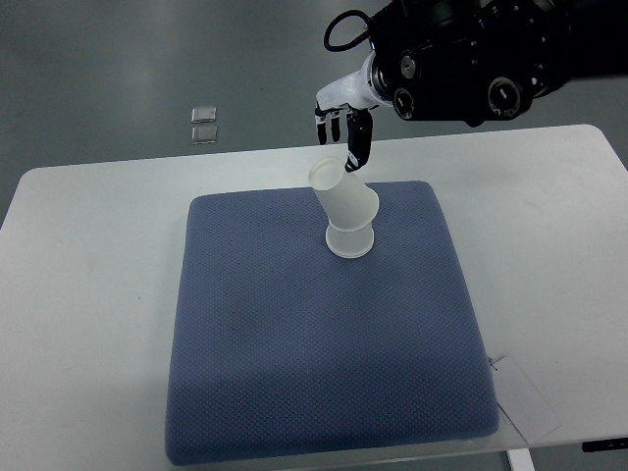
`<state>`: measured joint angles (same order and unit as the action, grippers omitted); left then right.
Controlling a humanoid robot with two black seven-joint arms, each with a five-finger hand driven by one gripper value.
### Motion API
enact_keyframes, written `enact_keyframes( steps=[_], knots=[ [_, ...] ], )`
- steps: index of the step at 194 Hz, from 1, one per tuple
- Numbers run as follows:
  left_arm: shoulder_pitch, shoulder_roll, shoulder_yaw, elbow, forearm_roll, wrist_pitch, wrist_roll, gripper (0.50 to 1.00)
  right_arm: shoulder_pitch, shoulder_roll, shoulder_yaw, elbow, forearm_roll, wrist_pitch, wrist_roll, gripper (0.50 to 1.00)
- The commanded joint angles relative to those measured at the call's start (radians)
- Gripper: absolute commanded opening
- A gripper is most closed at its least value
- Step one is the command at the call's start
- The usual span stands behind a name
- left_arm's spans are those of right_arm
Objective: Stack paper cups
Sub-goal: 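Open the right hand's fingers to release the cup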
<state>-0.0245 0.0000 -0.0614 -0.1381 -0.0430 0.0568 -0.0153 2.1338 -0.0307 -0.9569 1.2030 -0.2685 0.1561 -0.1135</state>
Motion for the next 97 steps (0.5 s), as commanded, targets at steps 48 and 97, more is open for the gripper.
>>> enact_keyframes(
  steps=[48,97],
  knots=[
    [0.000,0.000,0.000,0.000,0.000,0.000,0.000,1.000,-0.005,0.000,-0.002,0.000,0.000,0.000,0.000,0.756],
    [0.000,0.000,0.000,0.000,0.000,0.000,0.000,1.000,-0.002,-0.003,-0.005,0.000,0.000,0.000,0.000,0.758]
  ],
)
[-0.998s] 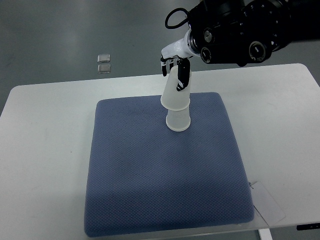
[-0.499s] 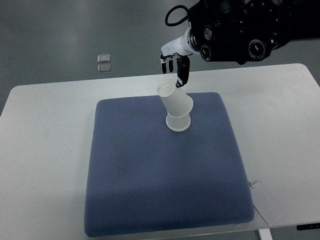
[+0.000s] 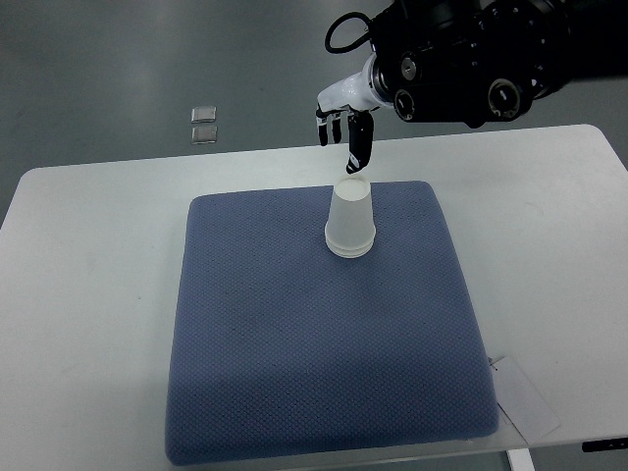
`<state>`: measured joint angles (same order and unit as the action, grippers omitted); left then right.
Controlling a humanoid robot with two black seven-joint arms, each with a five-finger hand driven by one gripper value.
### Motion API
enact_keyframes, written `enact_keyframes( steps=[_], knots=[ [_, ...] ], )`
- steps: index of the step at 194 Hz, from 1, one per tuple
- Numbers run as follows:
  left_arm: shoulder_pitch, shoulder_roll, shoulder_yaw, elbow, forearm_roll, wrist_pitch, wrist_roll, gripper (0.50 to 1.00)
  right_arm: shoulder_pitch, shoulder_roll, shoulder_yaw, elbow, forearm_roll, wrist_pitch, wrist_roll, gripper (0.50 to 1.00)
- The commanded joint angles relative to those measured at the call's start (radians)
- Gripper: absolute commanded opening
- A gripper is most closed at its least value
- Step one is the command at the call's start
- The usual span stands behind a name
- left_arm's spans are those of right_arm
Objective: Stack paper cups
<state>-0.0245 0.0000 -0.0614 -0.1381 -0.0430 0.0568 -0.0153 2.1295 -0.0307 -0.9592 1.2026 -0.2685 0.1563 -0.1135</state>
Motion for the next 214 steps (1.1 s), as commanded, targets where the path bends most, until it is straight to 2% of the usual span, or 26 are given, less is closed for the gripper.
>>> enact_keyframes(
  steps=[1,15,35,73,99,118,141,161,193,214],
  knots=[
    [0.000,0.000,0.000,0.000,0.000,0.000,0.000,1.000,0.003,-0.003,-0.003,0.000,0.000,0.000,0.000,0.758],
    [0.000,0.000,0.000,0.000,0.000,0.000,0.000,1.000,0.006,-0.006,-0.004,0.002,0.000,0.002,0.000,0.758],
    [0.000,0.000,0.000,0.000,0.000,0.000,0.000,1.000,0.012,-0.021,0.004,0.000,0.002,0.008,0.000,0.782],
    [0.000,0.000,0.000,0.000,0.000,0.000,0.000,1.000,0.001,-0.058,0.007,-0.011,0.043,-0.007,0.009,0.782],
    [0.000,0.000,0.000,0.000,0.000,0.000,0.000,1.000,-0.036,-0.110,0.025,-0.048,0.204,-0.070,0.017,0.785],
    [0.000,0.000,0.000,0.000,0.000,0.000,0.000,1.000,-0.086,-0.173,0.119,-0.064,0.325,-0.124,0.049,0.785],
    [0.000,0.000,0.000,0.000,0.000,0.000,0.000,1.000,-0.180,-0.276,0.267,-0.072,0.397,-0.158,0.058,0.791],
    [0.000,0.000,0.000,0.000,0.000,0.000,0.000,1.000,-0.284,-0.341,0.413,-0.112,0.449,-0.181,0.087,0.858],
    [0.000,0.000,0.000,0.000,0.000,0.000,0.000,1.000,-0.503,-0.399,0.646,-0.235,0.541,-0.181,0.172,0.858],
    [0.000,0.000,0.000,0.000,0.000,0.000,0.000,1.000,-0.651,-0.399,0.833,-0.305,0.592,-0.179,0.184,0.860]
  ],
)
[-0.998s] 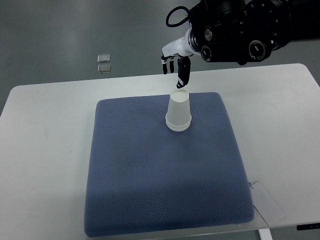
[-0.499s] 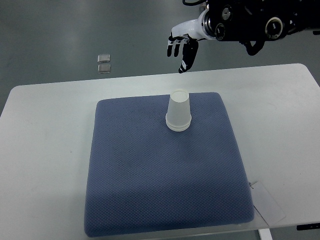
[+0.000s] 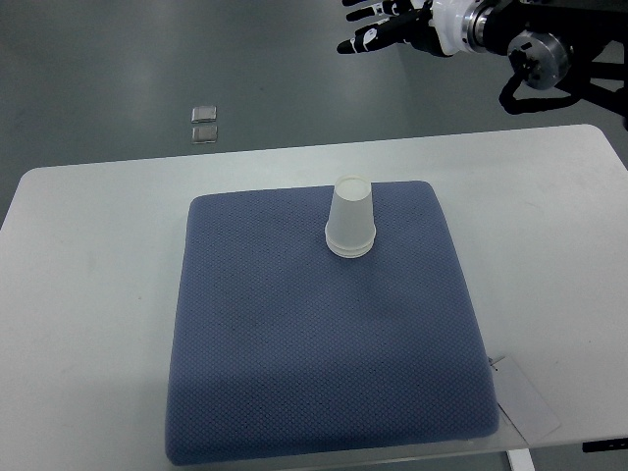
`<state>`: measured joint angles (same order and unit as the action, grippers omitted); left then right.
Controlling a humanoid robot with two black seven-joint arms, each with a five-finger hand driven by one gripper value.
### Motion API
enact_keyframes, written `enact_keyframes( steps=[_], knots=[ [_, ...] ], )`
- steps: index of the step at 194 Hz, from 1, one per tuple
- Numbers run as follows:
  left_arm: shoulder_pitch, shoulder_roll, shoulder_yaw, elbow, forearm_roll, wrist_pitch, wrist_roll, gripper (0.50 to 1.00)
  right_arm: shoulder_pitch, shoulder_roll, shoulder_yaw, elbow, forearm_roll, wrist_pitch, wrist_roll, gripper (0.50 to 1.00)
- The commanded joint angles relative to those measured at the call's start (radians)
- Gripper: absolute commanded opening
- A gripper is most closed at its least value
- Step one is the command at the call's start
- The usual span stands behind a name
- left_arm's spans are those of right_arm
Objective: Stack paper cups
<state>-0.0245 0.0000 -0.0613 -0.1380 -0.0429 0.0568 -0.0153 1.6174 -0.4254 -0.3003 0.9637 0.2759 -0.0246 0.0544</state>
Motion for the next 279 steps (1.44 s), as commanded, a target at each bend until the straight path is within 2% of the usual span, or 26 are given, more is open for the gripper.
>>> enact_keyframes(
  steps=[1,14,30,49,76,128,149,177,215,279],
  knots=[
    [0.000,0.000,0.000,0.000,0.000,0.000,0.000,1.000,-0.139,-0.004,0.175,-0.066,0.048,0.002,0.016,0.860],
    [0.000,0.000,0.000,0.000,0.000,0.000,0.000,1.000,-0.229,-0.003,0.294,-0.097,0.063,0.000,0.018,0.897],
    [0.000,0.000,0.000,0.000,0.000,0.000,0.000,1.000,-0.329,-0.001,0.408,-0.122,0.063,0.008,0.018,0.913],
    [0.000,0.000,0.000,0.000,0.000,0.000,0.000,1.000,-0.422,0.013,0.520,-0.149,0.063,0.014,0.024,0.913],
    [0.000,0.000,0.000,0.000,0.000,0.000,0.000,1.000,-0.528,0.050,0.641,-0.194,0.063,0.026,0.074,0.913],
    [0.000,0.000,0.000,0.000,0.000,0.000,0.000,1.000,-0.565,0.086,0.685,-0.217,0.063,0.034,0.099,0.913],
    [0.000,0.000,0.000,0.000,0.000,0.000,0.000,1.000,-0.588,0.089,0.692,-0.221,0.063,0.086,0.107,0.913],
    [0.000,0.000,0.000,0.000,0.000,0.000,0.000,1.000,-0.631,0.096,0.698,-0.266,0.063,0.166,0.166,0.913],
    [0.000,0.000,0.000,0.000,0.000,0.000,0.000,1.000,-0.669,0.152,0.707,-0.344,0.063,0.232,0.171,0.915],
    [0.000,0.000,0.000,0.000,0.000,0.000,0.000,1.000,-0.692,0.175,0.708,-0.370,0.062,0.241,0.171,0.913]
  ],
)
